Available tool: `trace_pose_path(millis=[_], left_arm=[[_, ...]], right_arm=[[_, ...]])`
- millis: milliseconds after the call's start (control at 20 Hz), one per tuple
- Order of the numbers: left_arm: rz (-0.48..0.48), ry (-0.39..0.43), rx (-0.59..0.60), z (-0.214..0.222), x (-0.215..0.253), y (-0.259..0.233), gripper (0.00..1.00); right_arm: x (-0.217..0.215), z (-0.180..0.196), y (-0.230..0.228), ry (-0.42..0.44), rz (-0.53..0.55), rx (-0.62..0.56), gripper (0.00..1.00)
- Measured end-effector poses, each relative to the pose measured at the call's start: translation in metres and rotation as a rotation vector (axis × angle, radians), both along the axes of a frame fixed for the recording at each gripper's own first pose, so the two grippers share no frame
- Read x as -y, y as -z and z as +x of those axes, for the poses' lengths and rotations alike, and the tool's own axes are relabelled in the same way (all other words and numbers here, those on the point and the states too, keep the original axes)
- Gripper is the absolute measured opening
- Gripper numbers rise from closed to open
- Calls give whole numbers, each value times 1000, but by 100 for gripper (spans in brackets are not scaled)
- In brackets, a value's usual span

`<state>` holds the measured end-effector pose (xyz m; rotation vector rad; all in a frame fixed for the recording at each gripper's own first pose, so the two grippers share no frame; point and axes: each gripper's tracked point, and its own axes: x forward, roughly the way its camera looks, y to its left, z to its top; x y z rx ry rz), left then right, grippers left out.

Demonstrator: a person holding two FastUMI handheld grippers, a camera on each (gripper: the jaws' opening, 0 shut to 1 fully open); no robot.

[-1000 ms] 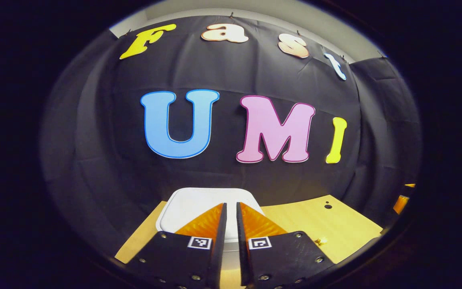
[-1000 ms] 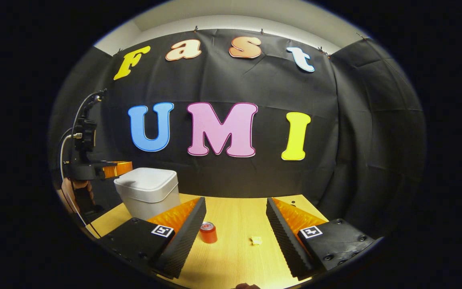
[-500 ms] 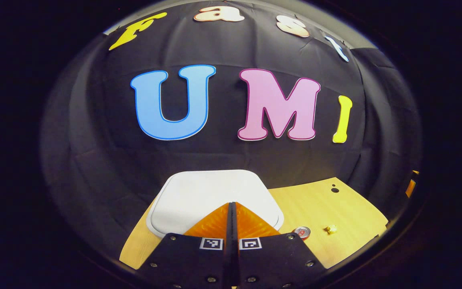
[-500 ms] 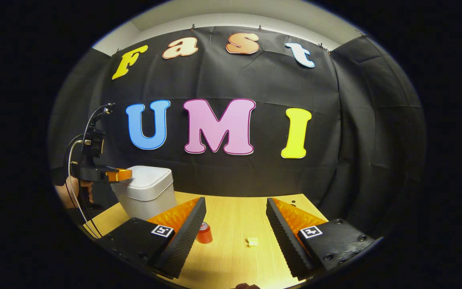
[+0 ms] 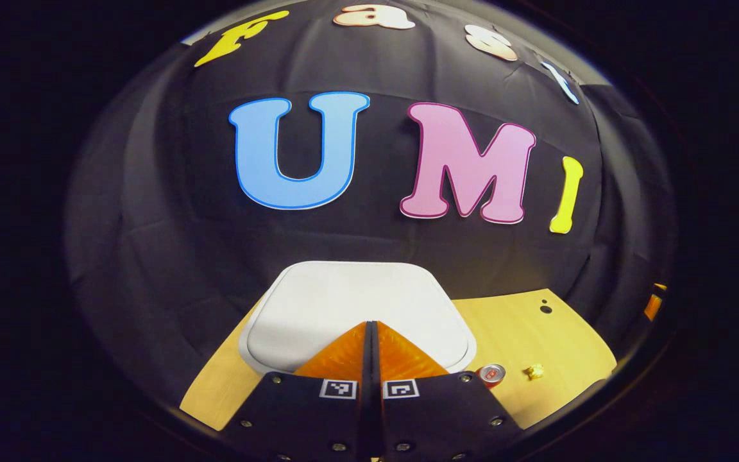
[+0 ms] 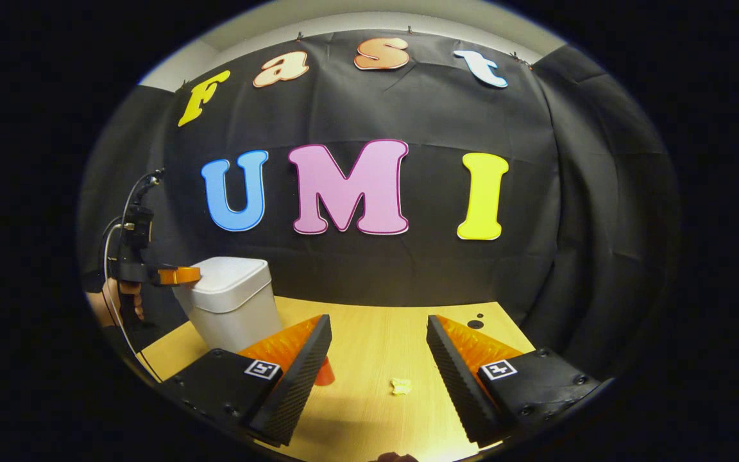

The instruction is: Press the lid of the desktop garbage bin to open it, pick up the crumpled paper on the desktop and throw it into the bin, then pick up the pop can on the desktop and drop it into the bin, and finally close the garbage bin lid.

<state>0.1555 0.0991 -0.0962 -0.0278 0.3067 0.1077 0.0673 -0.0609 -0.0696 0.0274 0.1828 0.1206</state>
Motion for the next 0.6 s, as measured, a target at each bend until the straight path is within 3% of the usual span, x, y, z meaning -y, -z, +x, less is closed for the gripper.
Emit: trace_pose_path(millis=[300, 600], left_arm=[[28, 31, -27, 0, 1, 2, 1], [121, 63, 101, -12, 36, -54, 1]], right_arm=[[-24, -7, 9, -3, 3, -22, 98], [-35, -7, 3, -3, -9, -12, 98]])
